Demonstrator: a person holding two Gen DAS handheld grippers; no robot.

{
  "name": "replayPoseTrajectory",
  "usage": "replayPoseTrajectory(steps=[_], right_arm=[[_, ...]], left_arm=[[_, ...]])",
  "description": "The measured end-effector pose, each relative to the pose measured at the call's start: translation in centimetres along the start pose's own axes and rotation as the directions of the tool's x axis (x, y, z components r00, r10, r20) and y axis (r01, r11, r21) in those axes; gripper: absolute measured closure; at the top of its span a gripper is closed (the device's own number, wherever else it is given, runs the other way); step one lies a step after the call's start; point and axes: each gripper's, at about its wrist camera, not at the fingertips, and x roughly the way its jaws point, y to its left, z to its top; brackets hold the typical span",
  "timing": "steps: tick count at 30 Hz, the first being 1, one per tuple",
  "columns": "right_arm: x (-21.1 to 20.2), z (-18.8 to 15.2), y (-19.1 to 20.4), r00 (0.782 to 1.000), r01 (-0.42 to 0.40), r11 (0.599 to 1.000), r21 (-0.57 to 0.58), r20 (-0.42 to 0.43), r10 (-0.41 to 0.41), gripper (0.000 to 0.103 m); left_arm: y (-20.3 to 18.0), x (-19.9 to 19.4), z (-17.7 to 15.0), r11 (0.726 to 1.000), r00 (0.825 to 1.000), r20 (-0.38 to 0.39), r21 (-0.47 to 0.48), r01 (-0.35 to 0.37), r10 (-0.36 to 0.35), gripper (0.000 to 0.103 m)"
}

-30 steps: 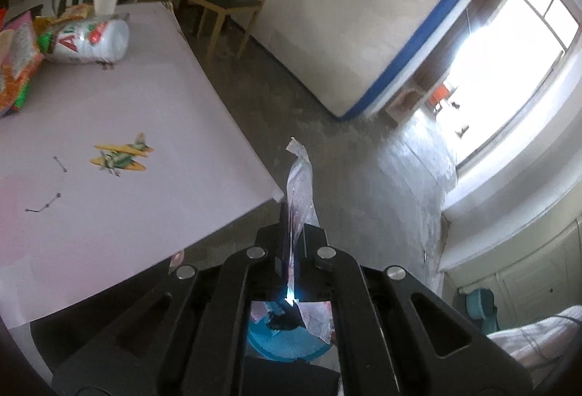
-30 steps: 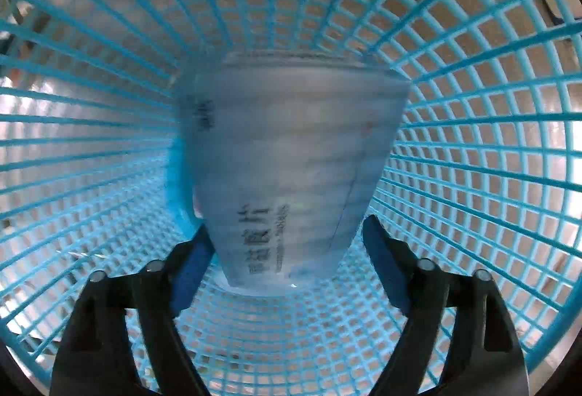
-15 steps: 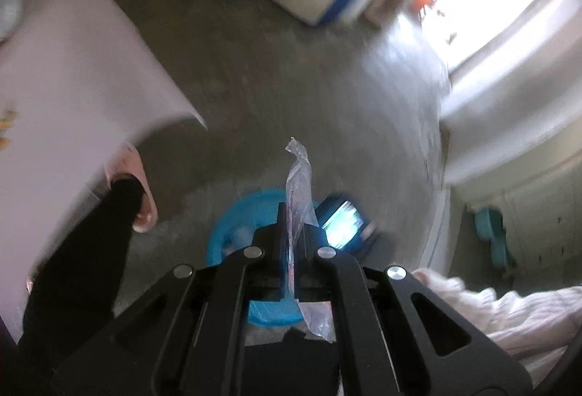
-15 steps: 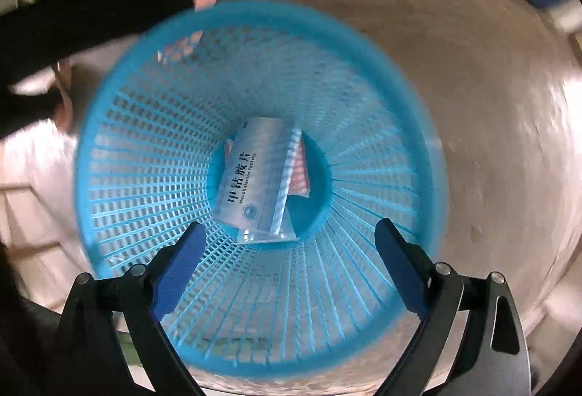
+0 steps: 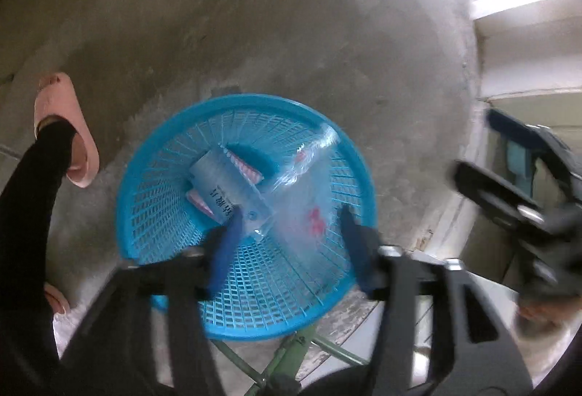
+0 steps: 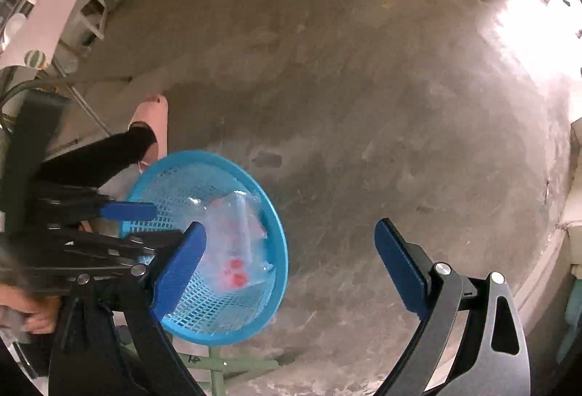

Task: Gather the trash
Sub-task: 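Move both open grippers back over the trash pile on the table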

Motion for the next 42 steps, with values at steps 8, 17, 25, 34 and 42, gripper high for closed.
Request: replayPoseTrajectory(steps=[8, 17, 25, 34, 42], right_arm=[[-1.3, -0.1, 0.6, 1.0, -0.017, 0.999, -0.035, -0.007, 0.017, 0.012], [-7.4, 3.5, 5.6, 0.981, -0.134, 0.982, -0.135, 0.122, 0.151, 0.012], [-16.9, 10.8, 15.2, 0.837, -0.382, 0.843, -0.379, 0.245, 0.49, 0.012], [-17.5, 16.7, 35.1, 0.761, -0.394, 0.592, -0.703, 0.112, 0.639, 0.012], [-14.4, 18.5, 49.3, 0.779, -0.393, 0.477, -0.786, -0.009, 0.627, 0.012]], left_arm=[[-0.3, -4.2, -0.2, 0.999, 0.997, 0.064, 0.013, -0.032, 0.031, 0.043], [-3.0, -21.7, -5.9, 0.987, 0.925, 0.371, 0.158, 0.027, -0.085, 0.049], [7.7, -38.9, -16.9, 0.983, 0.705, 0.701, -0.179, 0.03, 0.105, 0.037], [33.4, -47.3, -23.9, 0.747, 0.485, 0.661, -0.664, 0.023, 0.573, 0.027], [47.3, -52.3, -19.8, 0.769, 0.463, 0.678, -0.64, -0.013, 0.572, 0.016]])
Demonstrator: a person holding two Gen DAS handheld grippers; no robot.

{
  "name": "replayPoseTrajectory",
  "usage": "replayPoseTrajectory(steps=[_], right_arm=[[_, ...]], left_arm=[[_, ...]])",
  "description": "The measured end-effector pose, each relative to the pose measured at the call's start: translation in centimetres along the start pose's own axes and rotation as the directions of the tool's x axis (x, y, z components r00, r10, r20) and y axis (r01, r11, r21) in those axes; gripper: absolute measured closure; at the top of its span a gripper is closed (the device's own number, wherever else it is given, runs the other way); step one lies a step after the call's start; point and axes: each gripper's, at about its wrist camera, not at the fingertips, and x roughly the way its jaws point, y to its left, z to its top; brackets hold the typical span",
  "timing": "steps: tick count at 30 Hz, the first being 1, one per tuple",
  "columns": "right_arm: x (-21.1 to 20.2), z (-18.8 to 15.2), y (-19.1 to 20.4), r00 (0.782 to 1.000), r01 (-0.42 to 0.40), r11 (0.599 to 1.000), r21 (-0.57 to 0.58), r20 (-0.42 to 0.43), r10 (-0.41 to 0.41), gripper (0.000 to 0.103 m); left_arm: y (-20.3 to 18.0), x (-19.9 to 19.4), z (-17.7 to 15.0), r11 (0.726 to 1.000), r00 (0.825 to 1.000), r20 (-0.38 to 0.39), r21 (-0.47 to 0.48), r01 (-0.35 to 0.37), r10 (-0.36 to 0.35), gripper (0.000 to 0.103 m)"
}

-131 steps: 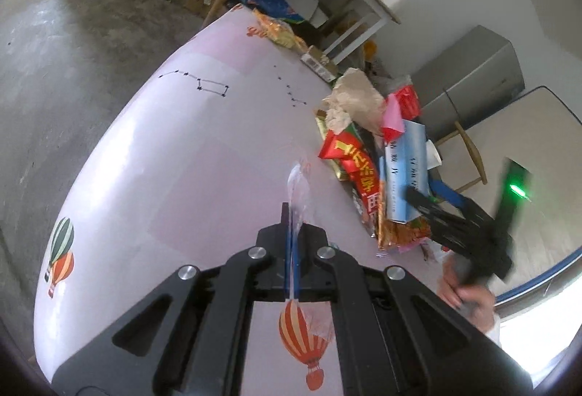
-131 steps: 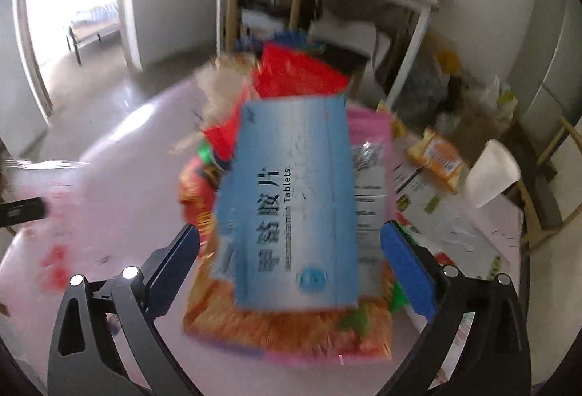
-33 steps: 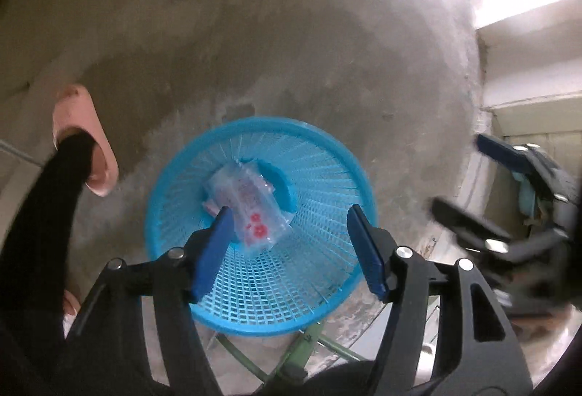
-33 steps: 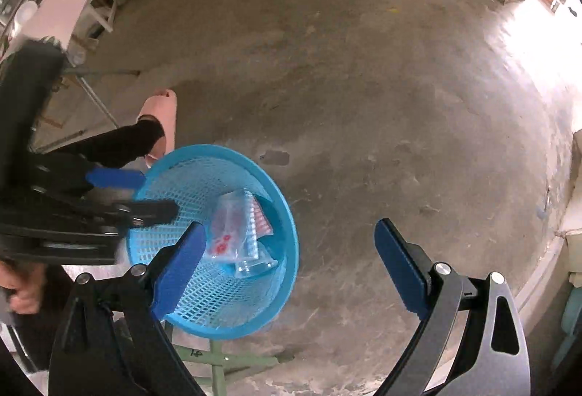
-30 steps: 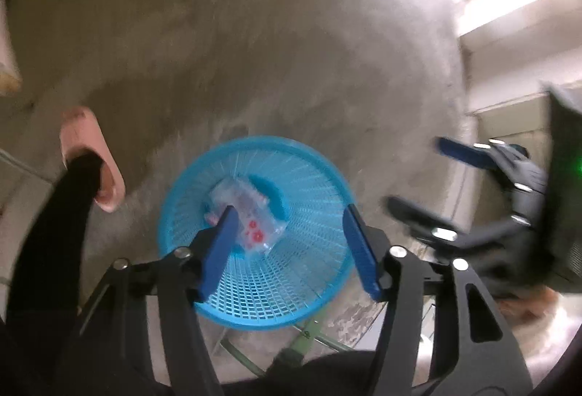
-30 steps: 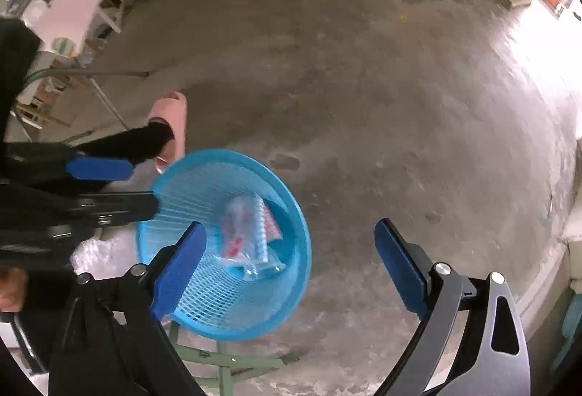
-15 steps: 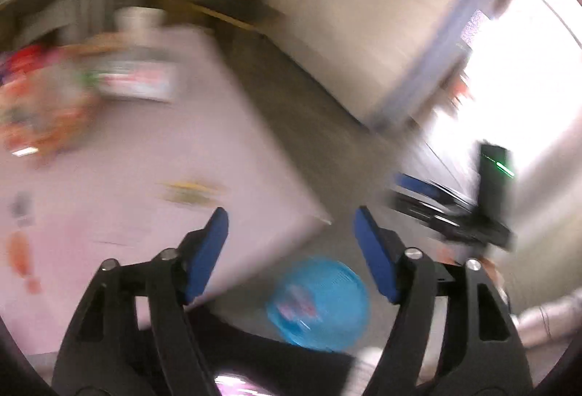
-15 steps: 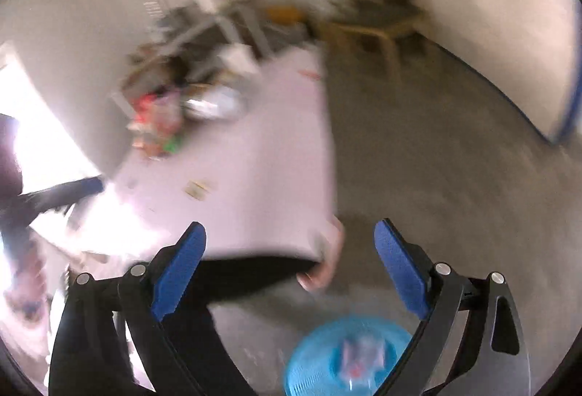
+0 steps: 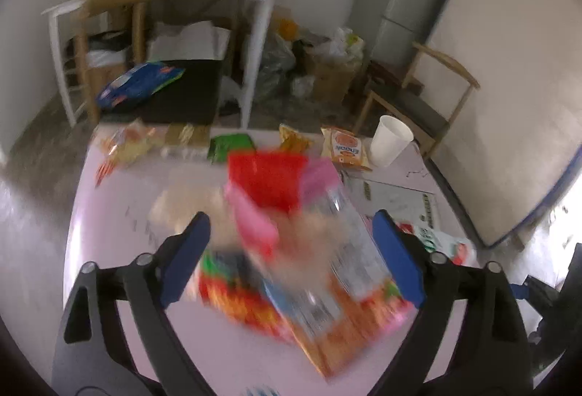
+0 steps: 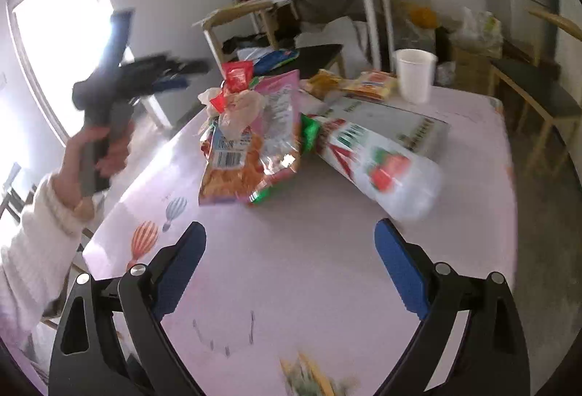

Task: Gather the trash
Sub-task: 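Move both open grippers back over the trash pile on the table, then grasp the crumpled tissue with the left gripper while the right gripper grasps the red snack bag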

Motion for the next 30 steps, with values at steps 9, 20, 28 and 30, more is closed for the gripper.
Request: replayPoseTrajectory(steps=[9, 20, 28, 30], right_arm=[[6.8, 7.7, 3.4, 0.996, -0.064, 0.987, -0.145, -0.067, 0.054, 0.012], [16.9, 13.9, 4.2, 0.963, -0.187, 0.981, -0.041, -0.206, 0.175, 0.012], [16.1, 11.4, 6.1, 0.964, -0.174, 0.978, -0.118, -0.223, 0.145, 0.012], [16.1, 12.0, 5.7, 0.967, -0.165, 0.982, -0.097, -0.211, 0.142, 0.012]], left_arm=[[3.1, 6.5, 4.0, 0.997, 0.999, -0.048, 0.071, -0.009, 0.012, 0.056], [4.8, 5.7, 3.7, 0.997, 0.996, -0.042, 0.025, 0.075, -0.074, 0.103], [10.1, 1.4, 1.1, 0.948, 0.986, 0.017, -0.274, 0.162, -0.164, 0.024], [11.7, 1.2, -0.7, 0.915, 0.986, -0.004, -0.375, 0.151, -0.164, 0.024]])
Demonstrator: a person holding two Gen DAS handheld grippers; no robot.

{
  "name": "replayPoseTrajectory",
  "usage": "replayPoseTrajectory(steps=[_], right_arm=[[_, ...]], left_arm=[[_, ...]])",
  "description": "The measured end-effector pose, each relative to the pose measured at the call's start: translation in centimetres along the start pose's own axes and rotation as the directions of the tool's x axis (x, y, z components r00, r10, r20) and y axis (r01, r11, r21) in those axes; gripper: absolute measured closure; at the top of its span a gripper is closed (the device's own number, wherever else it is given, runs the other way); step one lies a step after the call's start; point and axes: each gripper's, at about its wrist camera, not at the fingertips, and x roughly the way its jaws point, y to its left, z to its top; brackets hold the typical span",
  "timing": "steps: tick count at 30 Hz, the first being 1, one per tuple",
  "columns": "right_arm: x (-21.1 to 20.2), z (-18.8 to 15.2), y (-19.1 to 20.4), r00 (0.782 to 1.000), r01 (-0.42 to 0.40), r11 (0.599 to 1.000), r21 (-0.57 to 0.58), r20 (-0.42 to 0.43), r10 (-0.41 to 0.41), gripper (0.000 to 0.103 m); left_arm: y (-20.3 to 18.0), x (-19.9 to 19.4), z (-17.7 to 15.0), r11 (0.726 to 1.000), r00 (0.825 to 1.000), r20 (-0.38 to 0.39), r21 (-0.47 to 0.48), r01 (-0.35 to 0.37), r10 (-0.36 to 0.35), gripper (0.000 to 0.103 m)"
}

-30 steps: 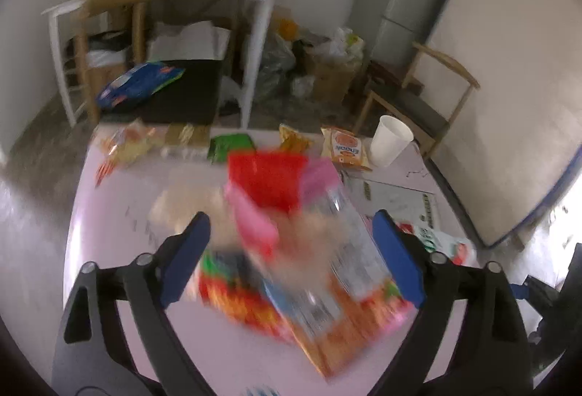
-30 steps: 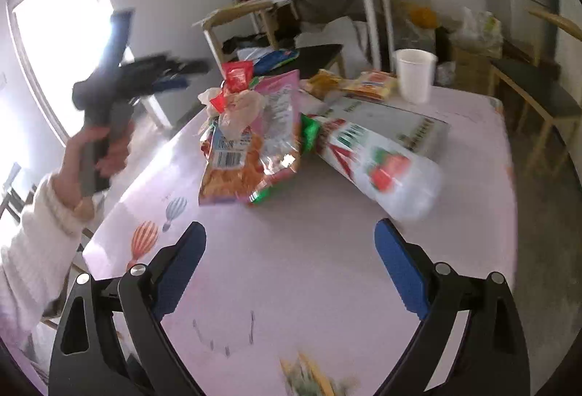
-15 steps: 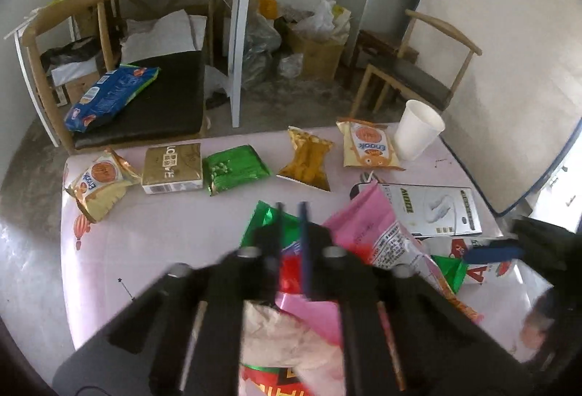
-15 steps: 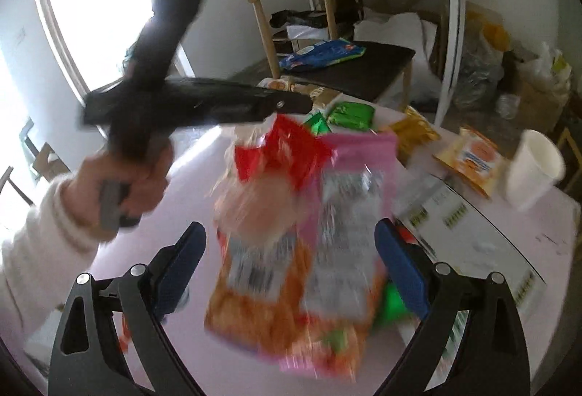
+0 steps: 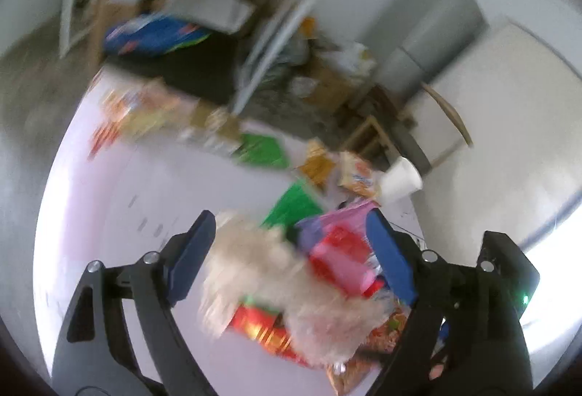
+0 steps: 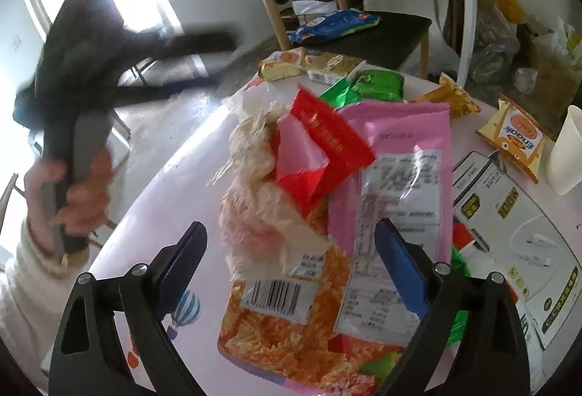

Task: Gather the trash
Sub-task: 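Grasp the crumpled tissue with the left gripper while the right gripper grasps the red snack bag, then release the tissue into the blue basket with the left gripper while the right drops the red bag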

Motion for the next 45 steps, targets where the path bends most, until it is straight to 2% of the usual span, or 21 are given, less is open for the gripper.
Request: replayPoseTrajectory(steps=[2, 3, 5, 6, 8, 9, 10, 11, 12, 13, 17, 21, 24, 26, 27, 29, 31, 39, 45], right_arm=[[0.0, 0.9, -0.8, 1.0, -0.009, 0.999, 0.04, 0.013, 0.009, 0.012], [0.1, 1.4, -1.3, 1.0, -0.022, 0.997, 0.069, 0.019, 0.021, 0.012], [0.1, 2.2, -1.8, 0.999, -0.021, 0.996, 0.088, 0.034, 0.018, 0.012], [0.1, 2.6, -1.9, 0.999, -0.007, 0.995, 0.096, 0.045, 0.003, 0.012], [0.6, 3.3, -2.2, 0.999, 0.009, 0.994, 0.111, 0.047, -0.014, 0.012], [0.8, 3.6, -2.3, 0.999, 0.014, 0.993, 0.115, 0.045, -0.019, 0.012], [1.0, 3.7, -2.3, 0.999, 0.021, 0.992, 0.125, 0.041, -0.026, 0.012], [1.3, 3.9, -2.3, 0.999, 0.022, 0.991, 0.135, 0.033, -0.027, 0.012], [1.7, 4.1, -2.5, 0.999, 0.023, 0.989, 0.144, 0.03, -0.027, 0.012], [1.9, 4.3, -2.6, 0.999, 0.022, 0.988, 0.152, 0.029, -0.027, 0.015], [2.7, 4.5, -3.1, 0.998, 0.053, 0.98, 0.192, 0.034, -0.06, 0.027], [3.6, 4.5, -3.2, 0.999, 0.033, 0.979, 0.2, 0.032, -0.04, 0.027], [4.2, 4.0, -2.5, 0.995, 0.084, 0.984, 0.156, 0.034, -0.091, 0.036], [4.6, 3.6, -2.1, 0.992, 0.123, 0.986, 0.115, 0.023, -0.126, 0.052], [4.8, 3.3, -1.9, 0.989, 0.145, 0.984, 0.103, 0.011, -0.147, 0.055], [4.9, 2.9, -1.6, 0.984, 0.179, 0.981, 0.079, 0.002, -0.18, 0.075], [4.9, 2.5, -1.4, 0.979, 0.204, 0.977, 0.069, 0.003, -0.205, 0.084], [1.5, 2.3, -1.7, 0.984, 0.144, 0.979, 0.144, 0.08, -0.156, 0.09], [-5.6, 0.7, -1.7, 0.971, 0.068, 0.976, 0.206, 0.21, -0.112, 0.09]], left_arm=[[1.7, 1.1, -1.2, 0.993, 0.995, -0.081, -0.109, 0.044, -0.053, 0.024], [2.1, 1.6, -1.5, 0.989, 0.993, -0.101, -0.141, 0.042, -0.057, 0.024], [2.4, 2.7, -2.0, 0.986, 0.989, -0.13, -0.164, 0.041, -0.063, 0.024], [2.4, 3.3, -2.1, 0.986, 0.99, -0.138, -0.163, 0.019, -0.042, 0.025], [2.4, 4.0, -2.3, 0.985, 0.988, -0.147, -0.169, 0.023, -0.048, 0.045], [2.5, 4.4, -2.5, 0.983, 0.985, -0.158, -0.182, 0.036, -0.065, 0.068], [2.6, 4.4, -2.7, 0.981, 0.985, -0.161, -0.188, 0.038, -0.069, 0.085], [2.6, 4.4, -2.9, 0.98, 0.984, -0.16, -0.194, 0.042, -0.074, 0.09], [2.7, 4.2, -3.2, 0.98, 0.984, -0.159, -0.195, 0.047, -0.079, 0.099], [2.8, 3.7, -3.4, 0.98, 0.985, -0.153, -0.194, 0.044, -0.074, 0.101], [3.4, 0.7, -3.9, 0.978, 0.991, -0.099, -0.199, 0.067, -0.088, 0.102], [3.6, -2.7, -4.2, 0.981, 0.996, -0.044, -0.177, 0.075, -0.084, 0.102], [3.4, -4.4, -4.6, 0.983, 0.996, -0.017, -0.165, 0.078, -0.082, 0.102], [3.1, -5.5, -4.9, 0.984, 0.996, 0.002, -0.154, 0.084, -0.084, 0.102], [2.9, -5.6, -4.9, 0.985, 0.997, 0.01, -0.15, 0.082, -0.082, 0.102], [2.6, -6.2, -5.2, 0.987, 0.997, 0.023, -0.141, 0.081, -0.078, 0.102], [2.3, -6.9, -5.4, 0.987, 0.997, 0.03, -0.137, 0.08, -0.076, 0.102], [0.8, -9.2, -6.0, 0.993, 0.996, 0.071, -0.103, 0.065, -0.058, 0.102], [-3.0, -11.6, -7.7, 0.997, 0.994, 0.084, -0.029, 0.078, -0.076, 0.102]])
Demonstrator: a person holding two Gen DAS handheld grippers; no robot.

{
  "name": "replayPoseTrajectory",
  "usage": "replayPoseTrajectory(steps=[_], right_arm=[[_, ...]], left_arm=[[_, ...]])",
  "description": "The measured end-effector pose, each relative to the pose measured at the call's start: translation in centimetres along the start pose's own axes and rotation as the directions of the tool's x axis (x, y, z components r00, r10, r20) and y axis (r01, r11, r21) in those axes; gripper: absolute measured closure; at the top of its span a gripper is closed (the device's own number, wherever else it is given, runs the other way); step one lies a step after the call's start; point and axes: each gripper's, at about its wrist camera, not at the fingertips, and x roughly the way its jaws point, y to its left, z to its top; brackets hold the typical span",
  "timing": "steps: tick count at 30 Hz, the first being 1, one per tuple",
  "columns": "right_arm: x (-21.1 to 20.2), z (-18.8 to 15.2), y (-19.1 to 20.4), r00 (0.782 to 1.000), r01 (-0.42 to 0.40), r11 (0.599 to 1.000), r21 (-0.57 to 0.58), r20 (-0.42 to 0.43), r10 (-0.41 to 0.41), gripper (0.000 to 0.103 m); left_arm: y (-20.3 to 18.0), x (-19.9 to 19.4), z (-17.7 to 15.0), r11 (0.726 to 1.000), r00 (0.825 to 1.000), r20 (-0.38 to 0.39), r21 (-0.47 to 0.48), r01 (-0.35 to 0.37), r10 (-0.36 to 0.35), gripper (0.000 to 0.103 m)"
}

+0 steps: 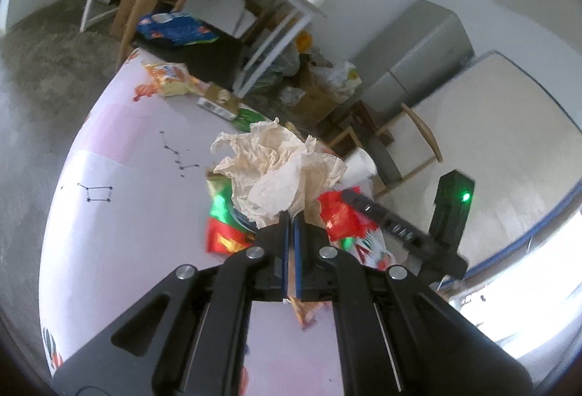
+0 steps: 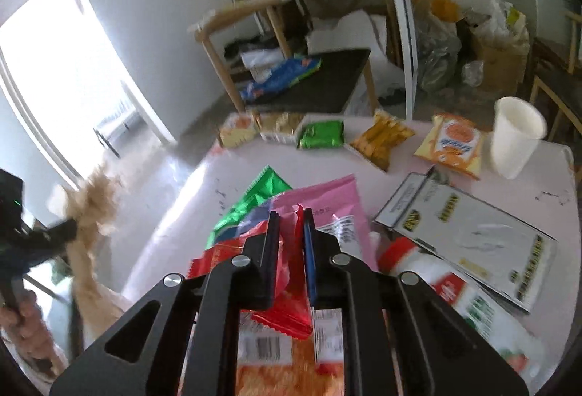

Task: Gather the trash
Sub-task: 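Release the tissue into the blue basket with the left gripper while the right drops the red bag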

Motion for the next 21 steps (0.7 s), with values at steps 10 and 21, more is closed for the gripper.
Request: replayPoseTrajectory(steps=[10, 21], right_arm=[[-23.2, -12.0, -5.3, 0.967, 0.03, 0.981, 0.192, 0.243, -0.077, 0.09], [-33.1, -43.3, -15.5, 0.952, 0.284, 0.785, 0.551, -0.066, -0.298, 0.09]], left_arm=[[-13.8, 0.8, -10.4, 0.953, 0.957, -0.221, 0.198, 0.231, -0.186, 0.102], [-24.2, 10.2, -33.0, 0.892, 0.741, -0.646, 0.208, 0.402, -0.183, 0.102]])
